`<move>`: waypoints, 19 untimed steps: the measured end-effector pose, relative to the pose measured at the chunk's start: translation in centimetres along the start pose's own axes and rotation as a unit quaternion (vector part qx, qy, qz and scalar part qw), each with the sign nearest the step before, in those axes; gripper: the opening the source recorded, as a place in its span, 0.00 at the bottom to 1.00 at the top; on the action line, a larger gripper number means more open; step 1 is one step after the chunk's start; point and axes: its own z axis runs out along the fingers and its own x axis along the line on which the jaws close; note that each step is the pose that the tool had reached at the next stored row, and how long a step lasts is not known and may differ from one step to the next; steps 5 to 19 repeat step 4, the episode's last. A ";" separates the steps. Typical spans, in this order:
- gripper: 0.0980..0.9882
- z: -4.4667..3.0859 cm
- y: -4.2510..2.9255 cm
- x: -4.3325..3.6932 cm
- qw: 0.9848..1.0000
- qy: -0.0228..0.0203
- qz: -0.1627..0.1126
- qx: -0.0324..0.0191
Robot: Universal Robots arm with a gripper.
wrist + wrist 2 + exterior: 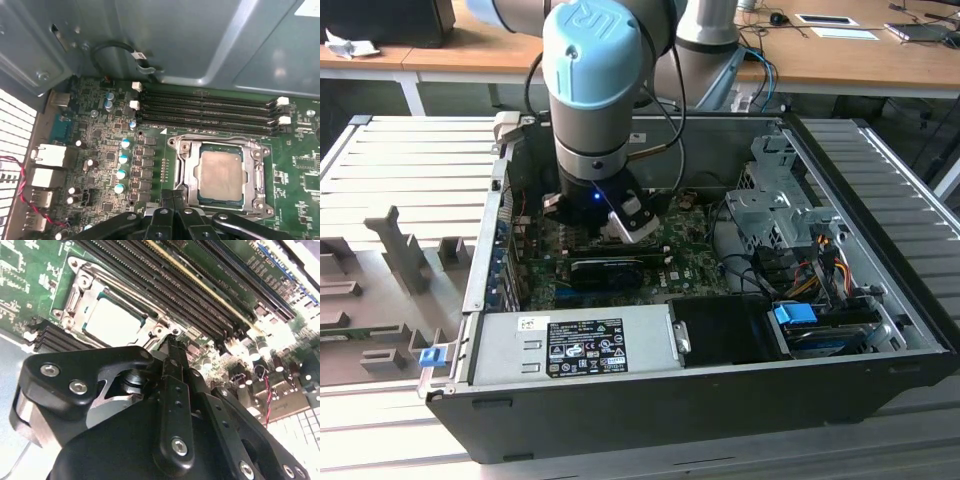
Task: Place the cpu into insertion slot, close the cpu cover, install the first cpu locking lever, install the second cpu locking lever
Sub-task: 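Install the second cpu locking lever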
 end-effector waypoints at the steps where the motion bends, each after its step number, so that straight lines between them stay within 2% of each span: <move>1: 0.01 -0.12 0.04 0.00 1.000 0.000 0.000 0.000; 19: 0.01 -0.14 0.05 -0.01 1.000 0.000 0.000 0.000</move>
